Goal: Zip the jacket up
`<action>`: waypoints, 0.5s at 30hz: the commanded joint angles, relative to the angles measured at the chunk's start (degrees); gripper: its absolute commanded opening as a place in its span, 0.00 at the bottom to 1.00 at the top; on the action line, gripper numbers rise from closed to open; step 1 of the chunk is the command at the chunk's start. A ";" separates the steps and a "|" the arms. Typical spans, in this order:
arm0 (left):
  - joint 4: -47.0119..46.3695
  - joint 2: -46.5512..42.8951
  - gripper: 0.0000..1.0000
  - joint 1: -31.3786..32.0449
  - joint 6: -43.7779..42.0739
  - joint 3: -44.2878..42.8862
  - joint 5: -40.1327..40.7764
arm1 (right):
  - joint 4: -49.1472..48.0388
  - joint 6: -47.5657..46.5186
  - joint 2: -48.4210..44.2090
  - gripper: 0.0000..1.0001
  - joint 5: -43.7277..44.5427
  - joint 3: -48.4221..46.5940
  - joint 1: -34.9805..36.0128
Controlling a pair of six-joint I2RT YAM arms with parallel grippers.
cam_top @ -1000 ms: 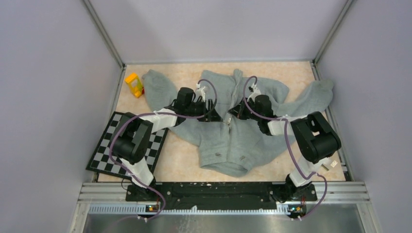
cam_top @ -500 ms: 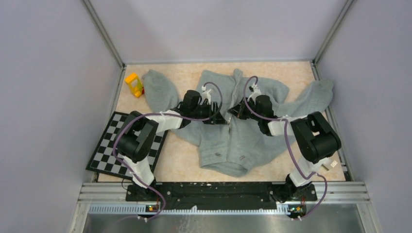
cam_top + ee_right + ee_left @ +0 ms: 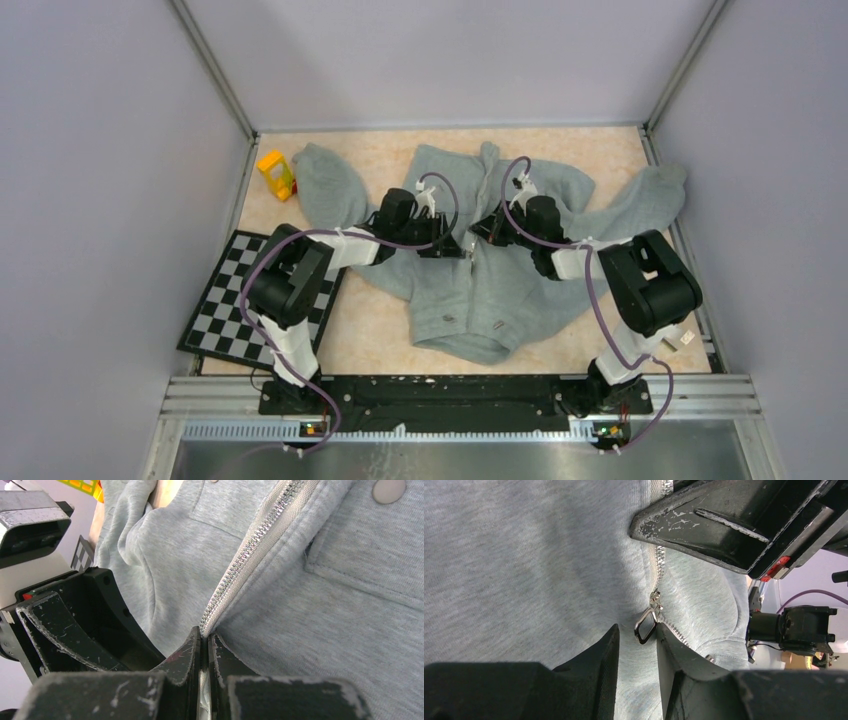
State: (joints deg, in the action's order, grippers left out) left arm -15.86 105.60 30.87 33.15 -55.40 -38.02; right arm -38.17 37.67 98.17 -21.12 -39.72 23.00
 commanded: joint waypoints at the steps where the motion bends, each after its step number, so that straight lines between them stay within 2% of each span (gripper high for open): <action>1: -2.50 -0.05 0.36 0.29 0.05 -2.08 0.05 | -5.60 0.25 0.05 0.00 -1.40 0.01 -0.50; 10: -3.31 -0.12 0.37 0.40 0.24 -2.30 0.05 | -5.75 0.25 0.34 0.00 -1.79 -0.16 -0.50; 15: -3.25 -0.65 0.32 0.34 -0.08 -2.35 0.75 | -5.88 0.56 0.79 0.00 -2.34 -0.40 -0.45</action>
State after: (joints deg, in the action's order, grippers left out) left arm -16.56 105.67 30.92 33.15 -55.96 -37.85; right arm -38.54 37.74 98.28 -21.52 -39.72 22.96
